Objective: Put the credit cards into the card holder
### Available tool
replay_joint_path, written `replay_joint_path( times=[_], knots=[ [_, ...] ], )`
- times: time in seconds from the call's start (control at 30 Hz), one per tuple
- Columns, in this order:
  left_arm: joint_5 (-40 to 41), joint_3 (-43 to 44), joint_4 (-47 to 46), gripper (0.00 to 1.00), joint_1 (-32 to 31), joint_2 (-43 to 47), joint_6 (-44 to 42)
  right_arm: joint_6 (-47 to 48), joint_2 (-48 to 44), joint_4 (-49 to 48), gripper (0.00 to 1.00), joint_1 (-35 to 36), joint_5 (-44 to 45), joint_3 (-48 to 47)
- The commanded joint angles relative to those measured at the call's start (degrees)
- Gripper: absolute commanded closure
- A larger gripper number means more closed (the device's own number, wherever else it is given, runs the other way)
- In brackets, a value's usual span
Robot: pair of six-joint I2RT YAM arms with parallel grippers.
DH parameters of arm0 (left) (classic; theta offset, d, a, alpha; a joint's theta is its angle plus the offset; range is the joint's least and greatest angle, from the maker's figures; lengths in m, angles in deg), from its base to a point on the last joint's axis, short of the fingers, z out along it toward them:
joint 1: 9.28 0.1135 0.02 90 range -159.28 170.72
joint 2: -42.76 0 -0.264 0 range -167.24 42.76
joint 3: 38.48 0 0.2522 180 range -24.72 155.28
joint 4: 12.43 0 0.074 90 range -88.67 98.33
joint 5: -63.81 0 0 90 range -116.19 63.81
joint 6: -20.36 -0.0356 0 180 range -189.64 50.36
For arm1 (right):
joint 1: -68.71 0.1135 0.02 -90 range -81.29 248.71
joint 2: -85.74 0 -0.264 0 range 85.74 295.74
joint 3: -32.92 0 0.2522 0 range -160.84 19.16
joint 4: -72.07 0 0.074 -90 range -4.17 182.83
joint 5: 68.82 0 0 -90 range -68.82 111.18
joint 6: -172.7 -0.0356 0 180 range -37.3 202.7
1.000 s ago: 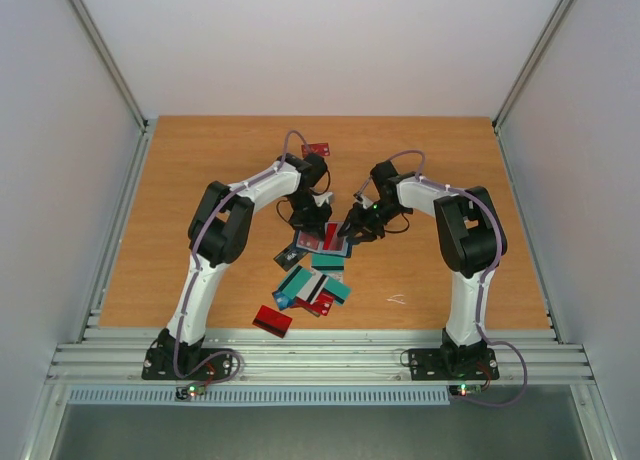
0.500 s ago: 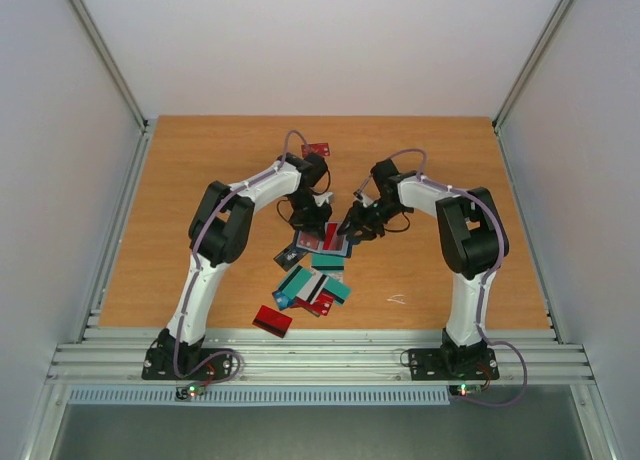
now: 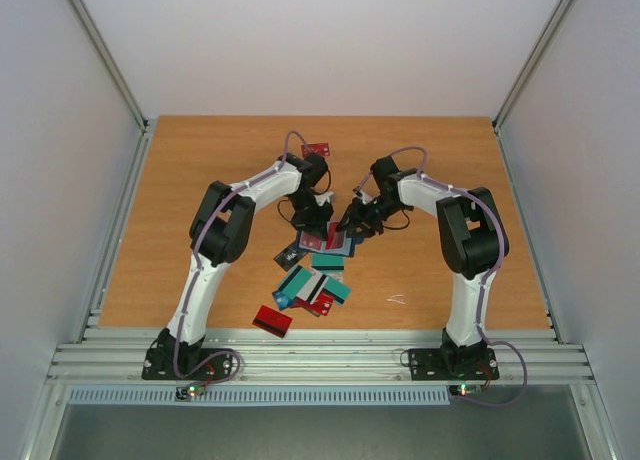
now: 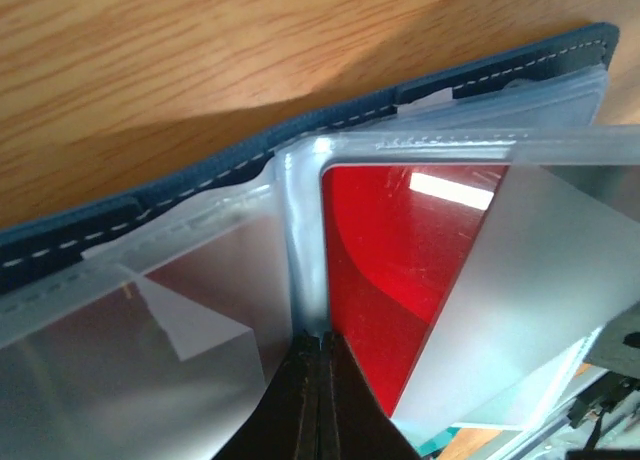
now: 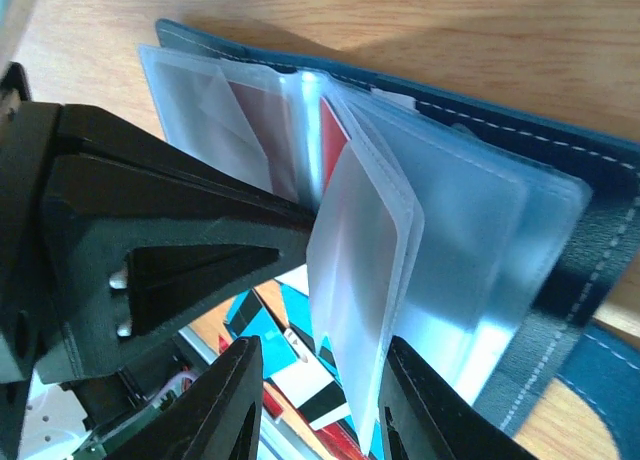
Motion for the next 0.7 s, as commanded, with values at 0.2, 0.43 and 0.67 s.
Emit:
replay_joint_path(
  times=[0.2,0.43,0.67],
  knots=[
    [-7.46,3.99,-5.45,1.0,-0.35,-4.28,7.43,-0.69,-1.77,0.31,0.67,-0.22,0.1,-3.11],
    [-13.58,4.49,-10.12,1.0,0.18,-4.35,12.3,-2.24,-1.3,-0.91,0.67,-0.17,-0.48,-2.55],
    [-16.94,-5.82,-17.57,0.99,5.03,4.86,16.84,-4.36,1.24,-1.25,0.67,1.21,-2.35,-5.13]
  ],
)
